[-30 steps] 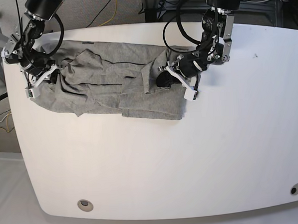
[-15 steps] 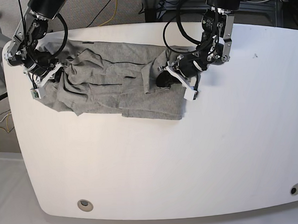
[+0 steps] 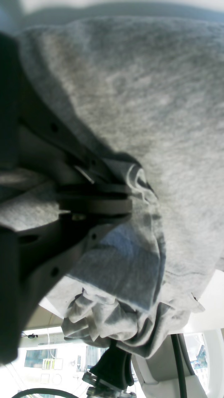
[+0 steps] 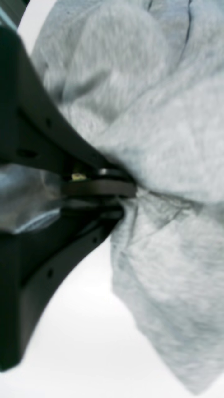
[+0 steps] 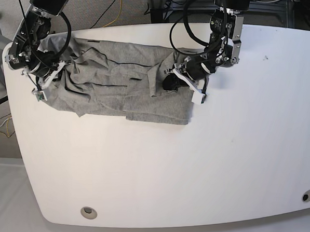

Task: Fold the T-shirt properly
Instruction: 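Grasp the band end with the right gripper, then fold the band end with the right gripper toward the left gripper, then lay the folded end onto the bundle and open the left gripper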

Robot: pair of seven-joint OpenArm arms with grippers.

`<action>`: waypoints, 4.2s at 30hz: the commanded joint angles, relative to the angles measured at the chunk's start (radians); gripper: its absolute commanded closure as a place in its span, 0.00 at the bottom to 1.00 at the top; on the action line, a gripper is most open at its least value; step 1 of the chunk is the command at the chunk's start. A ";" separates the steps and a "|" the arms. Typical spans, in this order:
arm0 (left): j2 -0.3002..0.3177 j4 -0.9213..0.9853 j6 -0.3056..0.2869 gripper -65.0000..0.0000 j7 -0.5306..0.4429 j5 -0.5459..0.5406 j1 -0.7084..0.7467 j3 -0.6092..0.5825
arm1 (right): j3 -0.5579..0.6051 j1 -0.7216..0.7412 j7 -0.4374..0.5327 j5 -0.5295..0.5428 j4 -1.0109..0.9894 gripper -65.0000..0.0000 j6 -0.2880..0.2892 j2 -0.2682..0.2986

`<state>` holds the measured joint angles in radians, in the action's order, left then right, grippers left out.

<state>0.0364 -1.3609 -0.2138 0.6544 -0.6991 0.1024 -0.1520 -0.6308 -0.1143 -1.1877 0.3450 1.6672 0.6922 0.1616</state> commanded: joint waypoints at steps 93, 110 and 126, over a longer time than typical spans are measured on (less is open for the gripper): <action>0.003 0.120 0.058 0.97 0.043 0.045 0.024 -0.008 | 0.739 0.072 0.096 -0.271 0.302 1.00 -0.041 -0.319; 0.006 0.114 0.058 0.97 0.044 0.042 0.030 -0.008 | 0.740 0.072 0.098 -0.272 0.296 1.00 -0.041 -0.319; 0.038 -0.104 0.063 0.97 0.046 0.040 0.072 0.005 | 0.740 0.072 0.098 -0.272 0.296 0.97 -0.041 -0.319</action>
<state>0.0616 -1.4418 -0.1925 0.6514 -0.7143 0.1631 -0.1501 0.1062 -0.0570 -1.1187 0.0559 1.9484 0.6529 -0.1520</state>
